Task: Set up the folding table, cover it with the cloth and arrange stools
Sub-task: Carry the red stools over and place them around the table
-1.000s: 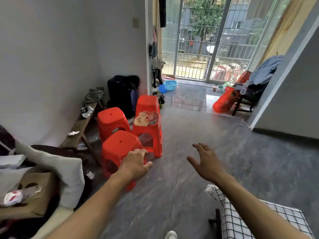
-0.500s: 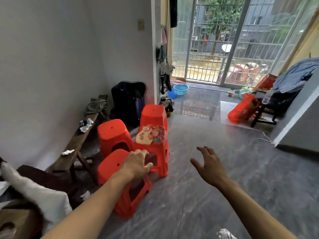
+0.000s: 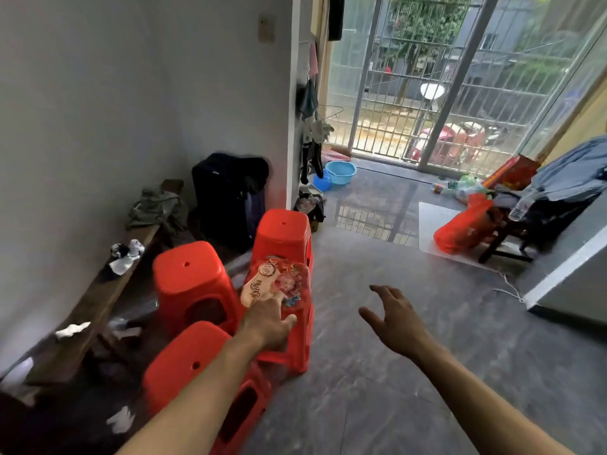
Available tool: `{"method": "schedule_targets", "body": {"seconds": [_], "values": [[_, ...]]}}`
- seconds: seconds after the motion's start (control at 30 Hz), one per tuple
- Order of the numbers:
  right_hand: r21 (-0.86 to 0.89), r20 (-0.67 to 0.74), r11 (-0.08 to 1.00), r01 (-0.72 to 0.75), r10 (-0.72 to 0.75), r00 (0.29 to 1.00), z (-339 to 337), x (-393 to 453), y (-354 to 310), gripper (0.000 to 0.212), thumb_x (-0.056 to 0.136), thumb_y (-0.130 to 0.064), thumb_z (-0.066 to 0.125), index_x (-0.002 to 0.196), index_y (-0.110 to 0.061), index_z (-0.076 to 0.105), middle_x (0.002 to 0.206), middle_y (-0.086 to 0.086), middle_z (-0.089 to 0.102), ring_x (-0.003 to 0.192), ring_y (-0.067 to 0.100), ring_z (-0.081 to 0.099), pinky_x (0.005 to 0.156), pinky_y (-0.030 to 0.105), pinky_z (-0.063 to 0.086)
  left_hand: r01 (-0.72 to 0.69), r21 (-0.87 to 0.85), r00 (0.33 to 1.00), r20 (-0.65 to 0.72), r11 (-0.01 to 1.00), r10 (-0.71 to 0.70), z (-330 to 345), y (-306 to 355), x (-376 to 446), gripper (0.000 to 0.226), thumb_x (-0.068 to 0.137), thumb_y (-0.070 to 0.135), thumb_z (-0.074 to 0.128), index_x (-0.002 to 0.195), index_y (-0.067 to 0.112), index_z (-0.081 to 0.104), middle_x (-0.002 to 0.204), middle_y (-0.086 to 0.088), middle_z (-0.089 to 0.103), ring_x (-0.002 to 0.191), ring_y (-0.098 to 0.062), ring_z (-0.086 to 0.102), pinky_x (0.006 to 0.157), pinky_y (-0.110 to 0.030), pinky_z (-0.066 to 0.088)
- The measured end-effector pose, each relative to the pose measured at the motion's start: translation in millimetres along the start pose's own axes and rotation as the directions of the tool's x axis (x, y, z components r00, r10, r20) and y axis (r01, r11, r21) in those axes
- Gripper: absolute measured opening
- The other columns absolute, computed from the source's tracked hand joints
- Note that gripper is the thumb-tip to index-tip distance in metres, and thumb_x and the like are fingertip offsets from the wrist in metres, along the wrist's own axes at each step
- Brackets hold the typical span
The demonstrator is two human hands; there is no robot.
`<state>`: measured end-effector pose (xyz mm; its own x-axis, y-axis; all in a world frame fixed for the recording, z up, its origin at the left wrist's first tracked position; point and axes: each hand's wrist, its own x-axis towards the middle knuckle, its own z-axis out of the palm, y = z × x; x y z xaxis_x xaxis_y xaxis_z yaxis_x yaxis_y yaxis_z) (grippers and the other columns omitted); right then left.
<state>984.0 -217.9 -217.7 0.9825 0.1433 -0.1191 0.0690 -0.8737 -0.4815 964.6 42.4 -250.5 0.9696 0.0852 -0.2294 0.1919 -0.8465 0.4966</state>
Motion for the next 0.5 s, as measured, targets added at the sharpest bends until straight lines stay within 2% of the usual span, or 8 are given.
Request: {"method": "schedule_targets", "body": {"seconds": [0.13,0.33,0.4,0.5], "values": [[0.009,0.008,1.000,-0.003,0.003,1.000,4.0,60.4,-6.5,0.065,0.093,-0.049,0.057,0.148,-0.020,0.038,0.150,0.008,0.039,0.135,0.027,0.041,0.110,0.042,0.039,0.035,0.007,0.999,0.013,0.999,-0.035,-9.3,-10.2,61.8,0.059,0.084,0.044,0.058,0.136,0.017,0.051,0.135,-0.011,0.056,0.122,-0.029,0.054,0.102,-0.037,0.044],[0.052,0.144,0.998,-0.027,0.019,0.989,24.8,140.8,1.1,0.069,0.094,-0.049,0.057,0.151,-0.021,0.031,0.151,0.008,0.039,0.137,0.026,0.039,0.111,0.042,0.037,0.111,0.032,0.993,0.046,0.993,-0.112,-1.8,-16.3,133.8,0.053,0.086,0.043,0.059,0.132,0.018,0.052,0.136,-0.010,0.056,0.125,-0.028,0.050,0.105,-0.033,0.040],[0.061,0.182,0.998,-0.012,0.001,0.983,31.8,173.4,7.4,0.069,0.094,-0.050,0.056,0.151,-0.021,0.031,0.152,0.008,0.039,0.138,0.026,0.038,0.113,0.042,0.035,0.156,0.051,0.987,0.032,0.986,-0.158,3.1,-17.7,156.7,0.053,0.089,0.041,0.058,0.134,0.015,0.051,0.136,-0.011,0.054,0.128,-0.028,0.045,0.108,-0.031,0.034],[0.093,0.232,0.996,0.014,-0.035,0.972,38.2,221.5,15.8,0.070,0.093,-0.052,0.055,0.151,-0.020,0.031,0.151,0.009,0.039,0.138,0.026,0.039,0.112,0.041,0.035,0.258,0.047,0.966,-0.011,0.965,-0.257,10.4,-21.1,187.1,0.053,0.089,0.041,0.057,0.136,0.016,0.050,0.135,-0.009,0.053,0.124,-0.029,0.047,0.106,-0.032,0.035]]}}
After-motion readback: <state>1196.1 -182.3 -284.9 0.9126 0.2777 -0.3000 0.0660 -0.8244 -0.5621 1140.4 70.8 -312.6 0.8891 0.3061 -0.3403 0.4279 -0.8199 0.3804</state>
